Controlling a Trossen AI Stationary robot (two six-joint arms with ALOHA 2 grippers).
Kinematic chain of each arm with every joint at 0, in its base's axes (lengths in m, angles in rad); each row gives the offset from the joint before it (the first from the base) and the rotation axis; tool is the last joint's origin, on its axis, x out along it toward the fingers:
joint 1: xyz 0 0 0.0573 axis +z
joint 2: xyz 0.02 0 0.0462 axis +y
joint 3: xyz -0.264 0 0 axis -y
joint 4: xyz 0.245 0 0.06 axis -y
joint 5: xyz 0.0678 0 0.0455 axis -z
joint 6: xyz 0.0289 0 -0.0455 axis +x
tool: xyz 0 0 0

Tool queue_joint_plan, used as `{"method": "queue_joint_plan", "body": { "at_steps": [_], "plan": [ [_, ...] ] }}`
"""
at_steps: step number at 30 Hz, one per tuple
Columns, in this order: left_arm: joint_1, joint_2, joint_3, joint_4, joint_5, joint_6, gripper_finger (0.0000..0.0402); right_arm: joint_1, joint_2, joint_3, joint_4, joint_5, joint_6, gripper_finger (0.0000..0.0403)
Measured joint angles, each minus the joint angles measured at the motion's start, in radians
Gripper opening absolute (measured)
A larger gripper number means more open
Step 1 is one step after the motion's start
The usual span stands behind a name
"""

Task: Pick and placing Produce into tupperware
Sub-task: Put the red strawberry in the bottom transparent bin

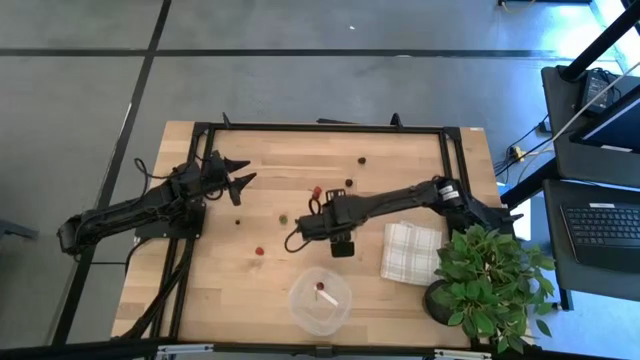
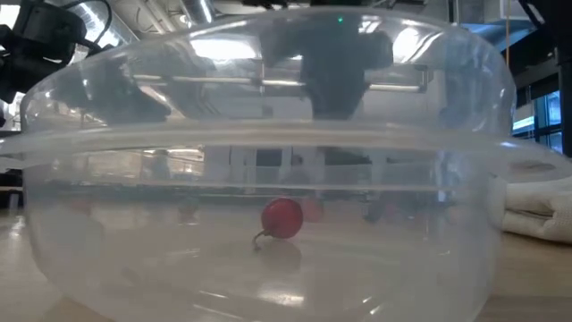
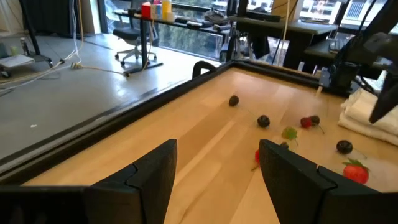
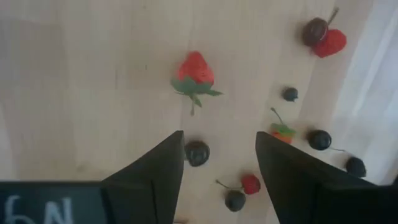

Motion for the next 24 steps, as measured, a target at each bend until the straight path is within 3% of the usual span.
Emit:
{"method": "queue_joint_plan", "body": {
  "at_steps": [9, 24],
  "plan": [
    [0.0, 0.0, 0.0, -0.014, 0.0, 0.001, 0.022, -0.035, 0.0, -0.105, 0.202, -0.001, -0.01, 0.02],
    [0.0, 0.0, 0.0, -0.015, 0.0, 0.001, 0.022, -0.039, 0.0, -0.13, 0.232, -0.003, 0.002, 0.02]
  ]
}}
